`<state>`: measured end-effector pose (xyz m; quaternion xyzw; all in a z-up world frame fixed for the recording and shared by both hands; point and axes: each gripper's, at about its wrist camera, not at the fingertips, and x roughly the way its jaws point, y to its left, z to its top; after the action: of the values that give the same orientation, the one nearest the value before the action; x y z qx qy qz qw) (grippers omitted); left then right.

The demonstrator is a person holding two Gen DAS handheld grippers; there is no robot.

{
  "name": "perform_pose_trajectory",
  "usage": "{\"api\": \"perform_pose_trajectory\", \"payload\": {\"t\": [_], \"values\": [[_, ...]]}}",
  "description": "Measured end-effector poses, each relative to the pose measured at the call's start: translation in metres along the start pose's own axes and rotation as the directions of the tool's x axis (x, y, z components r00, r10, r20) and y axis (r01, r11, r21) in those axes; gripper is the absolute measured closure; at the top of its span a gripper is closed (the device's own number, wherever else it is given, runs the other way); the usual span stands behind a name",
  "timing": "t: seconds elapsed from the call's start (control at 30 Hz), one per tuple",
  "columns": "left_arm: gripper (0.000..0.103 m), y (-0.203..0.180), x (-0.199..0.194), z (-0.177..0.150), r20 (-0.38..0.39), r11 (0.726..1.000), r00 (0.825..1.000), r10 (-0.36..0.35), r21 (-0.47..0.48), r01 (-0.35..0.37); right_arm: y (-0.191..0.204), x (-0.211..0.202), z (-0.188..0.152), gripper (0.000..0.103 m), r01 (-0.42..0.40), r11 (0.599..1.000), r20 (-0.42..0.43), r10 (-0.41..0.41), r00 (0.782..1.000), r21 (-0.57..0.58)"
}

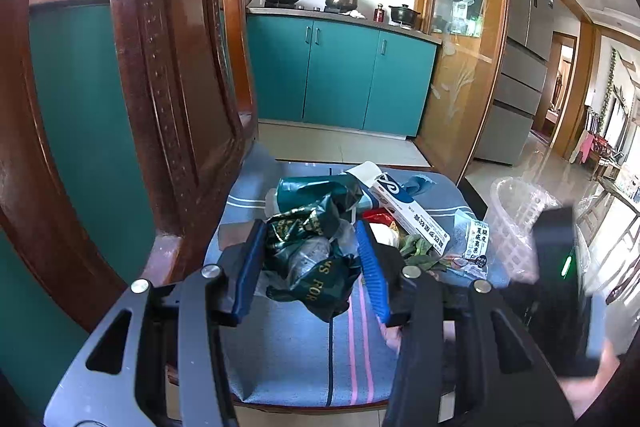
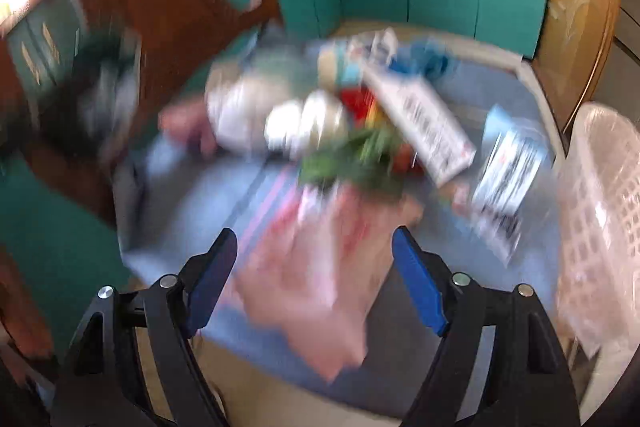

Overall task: Collect trash
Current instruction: 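Lift the pink bag with the right tool and carry it over the white wastebasket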

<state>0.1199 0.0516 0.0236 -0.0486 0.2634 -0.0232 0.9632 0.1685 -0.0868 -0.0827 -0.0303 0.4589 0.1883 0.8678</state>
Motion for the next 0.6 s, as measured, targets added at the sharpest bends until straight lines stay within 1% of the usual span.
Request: {"api": "perform_pose_trajectory", "payload": {"t": [0.03,0.07,0.1,0.13,0.17,0.2,0.33,0.4,0.47,0.5,0.57,0.6], "values": [[0.056,0.000,0.000,0.000,0.000,1.000,1.000,-0.002,-0.002,0.002,0.000,0.000,-0.002,0.052,-0.004,1.000,0.007,0.004,1.000,-0.002],[0.056,0.001,0.000,0.000,0.000,1.000,1.000,-0.005,-0.004,0.005,0.001,-0.002,-0.003,0.060,0.008,1.000,0.012,-0.008,1.000,-0.016],[0.056,0.001,-0.001,0.000,0.000,1.000,1.000,-0.006,-0.002,0.006,-0.001,-0.008,-0.002,0.073,0.009,1.000,0.023,-0.009,1.000,-0.026],[0.056,0.002,-0.001,0.000,0.001,1.000,1.000,-0.008,0.000,0.008,-0.004,-0.014,-0.001,0.075,-0.007,1.000,0.024,0.007,1.000,-0.017],[0.056,0.002,-0.003,0.001,0.001,1.000,1.000,-0.011,0.003,0.011,-0.006,-0.019,0.000,0.082,-0.033,0.999,0.021,0.033,0.999,-0.011],[0.056,0.002,-0.003,0.001,0.001,1.000,1.000,-0.013,0.004,0.013,-0.009,-0.030,0.000,0.087,-0.048,0.999,0.029,0.048,0.998,-0.012],[0.056,0.003,-0.009,0.001,0.000,1.000,1.000,-0.026,0.007,0.026,-0.028,-0.080,-0.001,0.089,-0.041,0.999,0.140,0.041,0.989,0.000],[0.055,0.002,-0.014,0.001,0.002,0.999,0.999,-0.040,0.008,0.040,-0.041,-0.099,-0.003,0.089,-0.072,0.997,0.182,0.068,0.981,0.018],[0.055,0.000,-0.020,0.001,0.008,0.998,0.998,-0.054,0.008,0.054,-0.054,-0.117,-0.006,0.089,-0.103,0.994,0.240,0.093,0.966,0.032],[0.055,-0.002,-0.023,0.001,0.012,0.998,0.998,-0.061,0.010,0.061,-0.058,-0.124,-0.006,0.089,-0.108,0.993,0.259,0.095,0.961,0.037],[0.055,-0.007,-0.030,0.001,0.022,0.997,0.997,-0.078,0.018,0.077,-0.070,-0.140,-0.008,0.089,-0.120,0.991,0.321,0.098,0.942,0.050],[0.055,-0.009,-0.033,0.001,0.024,0.996,0.996,-0.084,0.024,0.083,-0.074,-0.145,-0.008,0.089,-0.117,0.992,0.339,0.092,0.936,0.052]]}}
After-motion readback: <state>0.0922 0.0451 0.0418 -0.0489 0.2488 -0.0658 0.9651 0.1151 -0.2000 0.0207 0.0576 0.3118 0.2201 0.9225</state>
